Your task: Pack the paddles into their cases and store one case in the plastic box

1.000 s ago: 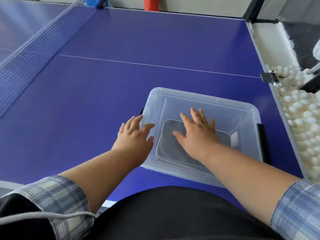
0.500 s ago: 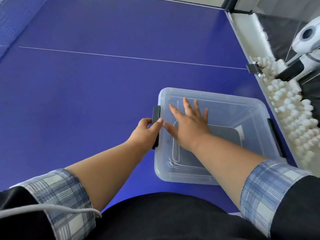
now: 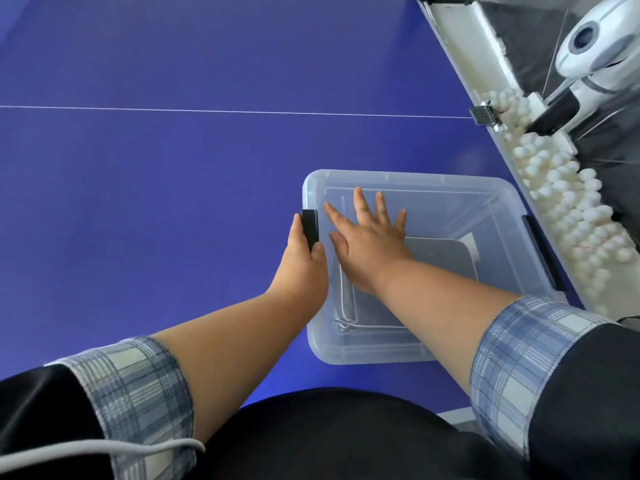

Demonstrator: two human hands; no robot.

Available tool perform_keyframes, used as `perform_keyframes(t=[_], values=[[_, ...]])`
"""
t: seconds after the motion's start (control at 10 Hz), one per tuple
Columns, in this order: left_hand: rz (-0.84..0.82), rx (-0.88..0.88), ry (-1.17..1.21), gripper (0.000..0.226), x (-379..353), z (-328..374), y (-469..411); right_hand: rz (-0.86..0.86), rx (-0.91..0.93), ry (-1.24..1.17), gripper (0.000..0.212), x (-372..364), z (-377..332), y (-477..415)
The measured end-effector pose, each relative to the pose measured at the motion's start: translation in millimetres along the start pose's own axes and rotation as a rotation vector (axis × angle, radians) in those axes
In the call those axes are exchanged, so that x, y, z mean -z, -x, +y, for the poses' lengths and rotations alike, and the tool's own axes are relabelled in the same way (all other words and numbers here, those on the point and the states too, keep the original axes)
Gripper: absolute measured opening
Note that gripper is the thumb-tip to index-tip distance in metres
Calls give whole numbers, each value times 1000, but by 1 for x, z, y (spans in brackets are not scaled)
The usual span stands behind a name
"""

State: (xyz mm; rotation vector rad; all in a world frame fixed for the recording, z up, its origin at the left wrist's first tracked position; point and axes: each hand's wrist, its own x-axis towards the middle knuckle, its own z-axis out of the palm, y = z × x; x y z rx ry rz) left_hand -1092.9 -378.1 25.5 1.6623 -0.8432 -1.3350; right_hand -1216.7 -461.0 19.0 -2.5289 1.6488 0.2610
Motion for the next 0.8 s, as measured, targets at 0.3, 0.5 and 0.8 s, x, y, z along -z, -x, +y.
perform_keyframes(t=[0.3, 0.5, 0.8], values=[[104, 14, -225, 60, -7, 11, 27, -115, 59, -107, 58, 16, 7, -2], [206, 40, -290, 58, -21, 20, 43, -153, 185, -351, 67, 53, 54, 14], [419, -35, -616, 68, -65, 64, 85, 95, 61, -239, 66, 106, 171, 87]])
